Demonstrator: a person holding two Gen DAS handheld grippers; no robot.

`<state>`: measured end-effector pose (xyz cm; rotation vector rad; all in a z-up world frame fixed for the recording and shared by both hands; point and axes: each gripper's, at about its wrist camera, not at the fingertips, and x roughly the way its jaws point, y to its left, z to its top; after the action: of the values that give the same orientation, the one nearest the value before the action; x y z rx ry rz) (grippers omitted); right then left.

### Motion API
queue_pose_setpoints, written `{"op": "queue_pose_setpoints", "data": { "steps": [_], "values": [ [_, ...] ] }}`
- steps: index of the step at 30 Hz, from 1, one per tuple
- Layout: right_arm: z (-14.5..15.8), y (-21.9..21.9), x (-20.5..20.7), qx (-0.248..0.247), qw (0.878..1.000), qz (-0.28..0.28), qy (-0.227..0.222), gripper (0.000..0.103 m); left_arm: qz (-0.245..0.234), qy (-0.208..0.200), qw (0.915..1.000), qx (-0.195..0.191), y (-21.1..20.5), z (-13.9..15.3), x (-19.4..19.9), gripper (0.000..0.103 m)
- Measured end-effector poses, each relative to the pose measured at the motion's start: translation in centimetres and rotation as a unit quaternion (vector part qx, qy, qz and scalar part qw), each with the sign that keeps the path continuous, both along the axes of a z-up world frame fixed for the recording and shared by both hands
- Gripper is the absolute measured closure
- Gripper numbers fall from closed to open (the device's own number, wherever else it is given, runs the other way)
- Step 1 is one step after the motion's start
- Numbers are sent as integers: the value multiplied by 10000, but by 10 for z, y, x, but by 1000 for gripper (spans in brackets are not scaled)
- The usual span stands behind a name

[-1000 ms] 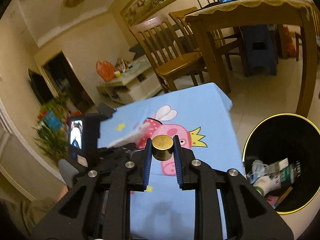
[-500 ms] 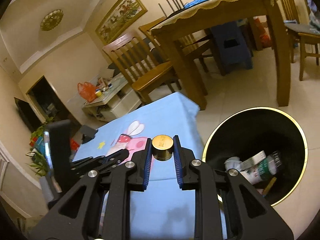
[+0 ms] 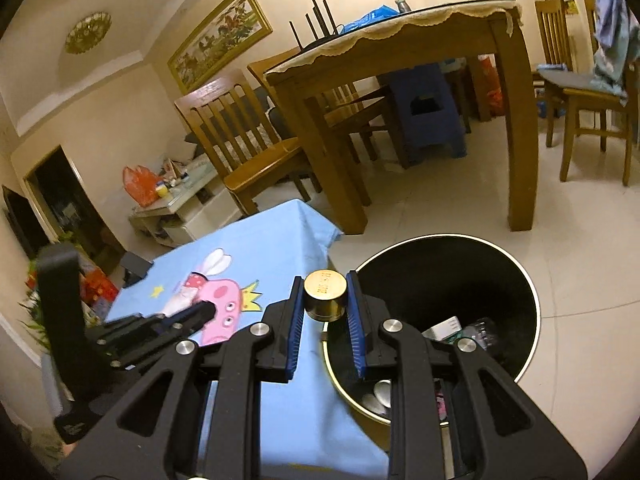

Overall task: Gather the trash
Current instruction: 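Carry the gold cap over the black bin and open the right tool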

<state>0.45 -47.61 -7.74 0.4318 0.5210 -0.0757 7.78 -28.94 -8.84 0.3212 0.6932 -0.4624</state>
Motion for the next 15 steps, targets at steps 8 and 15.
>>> {"op": "queue_pose_setpoints", "data": {
  "steps": [8,15],
  "values": [
    [-7,18,19,-557,9981,-47,253,82,66,-214,9997,25,13,2,1,100],
    [-34,-4,53,-655,9926,-577,849,79,46,-209,9998,-4,17,1,4,100]
  ]
}}
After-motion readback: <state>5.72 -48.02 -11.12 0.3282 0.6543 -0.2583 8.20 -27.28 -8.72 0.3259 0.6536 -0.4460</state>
